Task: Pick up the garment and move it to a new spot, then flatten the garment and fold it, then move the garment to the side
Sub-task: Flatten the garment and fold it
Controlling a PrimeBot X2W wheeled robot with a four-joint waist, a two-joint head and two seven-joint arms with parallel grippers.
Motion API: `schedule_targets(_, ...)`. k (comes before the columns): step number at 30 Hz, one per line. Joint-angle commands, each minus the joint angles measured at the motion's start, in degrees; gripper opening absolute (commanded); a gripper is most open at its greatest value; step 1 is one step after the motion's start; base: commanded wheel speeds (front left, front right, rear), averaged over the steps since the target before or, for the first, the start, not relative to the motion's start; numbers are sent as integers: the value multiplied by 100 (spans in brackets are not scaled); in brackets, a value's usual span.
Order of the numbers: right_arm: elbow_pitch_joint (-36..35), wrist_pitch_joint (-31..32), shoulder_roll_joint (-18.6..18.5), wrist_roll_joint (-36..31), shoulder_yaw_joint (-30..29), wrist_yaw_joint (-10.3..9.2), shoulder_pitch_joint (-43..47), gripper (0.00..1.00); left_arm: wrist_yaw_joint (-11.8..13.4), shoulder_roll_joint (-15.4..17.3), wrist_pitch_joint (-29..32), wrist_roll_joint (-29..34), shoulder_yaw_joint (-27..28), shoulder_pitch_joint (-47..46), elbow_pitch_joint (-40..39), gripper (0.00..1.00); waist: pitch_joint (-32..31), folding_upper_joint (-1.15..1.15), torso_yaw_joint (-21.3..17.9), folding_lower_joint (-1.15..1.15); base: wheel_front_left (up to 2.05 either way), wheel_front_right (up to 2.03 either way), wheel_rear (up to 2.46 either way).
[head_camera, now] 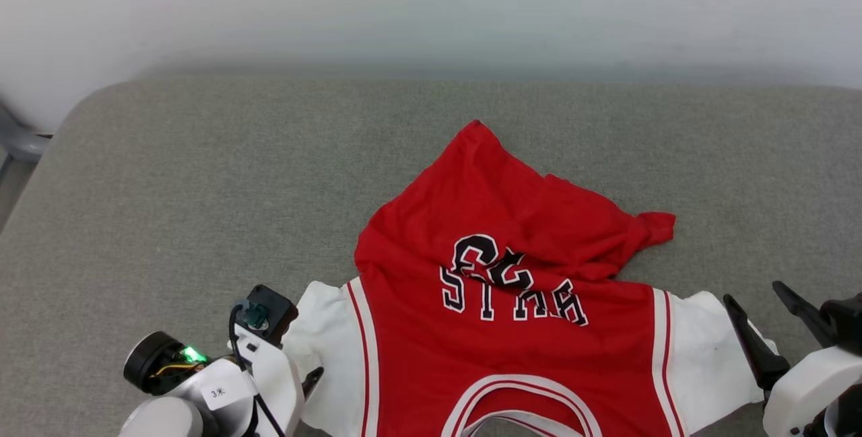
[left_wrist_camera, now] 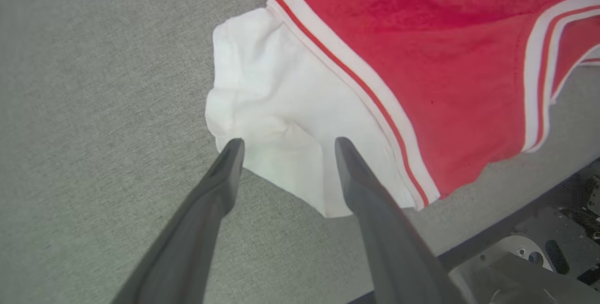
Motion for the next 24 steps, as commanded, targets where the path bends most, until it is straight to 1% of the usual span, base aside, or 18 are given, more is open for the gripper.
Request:
schedule_targets(1, -39, 20, 27, -3, -14, -8, 11, 100, -5, 25, 11, -38, -9, -50, 39, 100, 53, 0, -30, 0, 0, 0, 0)
schedule_targets(7, -125, 86, 67, -36, -3, -8, -90, 100, -3, 159, -100, -121, -212, -182, 664, 100, 246, 0, -123, 0, 0, 0, 0)
schedule_targets(17, -95, 112, 26, -34, 17, -8, -128, 100, -4, 114, -295, -363, -919, -210, 1545, 100, 374, 0, -190, 0, 0, 0, 0)
schedule_targets(18, -93, 118, 16, -29, 15, -8, -126, 100, -4, 105, -381, -354, -968, -245, 1578, 5, 362, 0, -187, 0, 0, 0, 0)
schedule_targets(19, -94, 125, 3, -19, 8, -8, -130, 100, -5, 91, -423, -377, -1014, -269, 1621, 0, 346, 0, -181, 0, 0, 0, 0)
schedule_targets(22, -108, 148, -47, -3, -12, -8, -126, 100, -4, 93, -678, -350, -1009, -323, 1647, 0, 260, 0, -161, 0, 0, 0, 0)
schedule_targets(24, -133, 180, -112, -5, -20, -8, -119, 100, 53, 110, -936, -321, -905, -346, 1581, 0, 194, 0, -152, 0, 0, 0, 0)
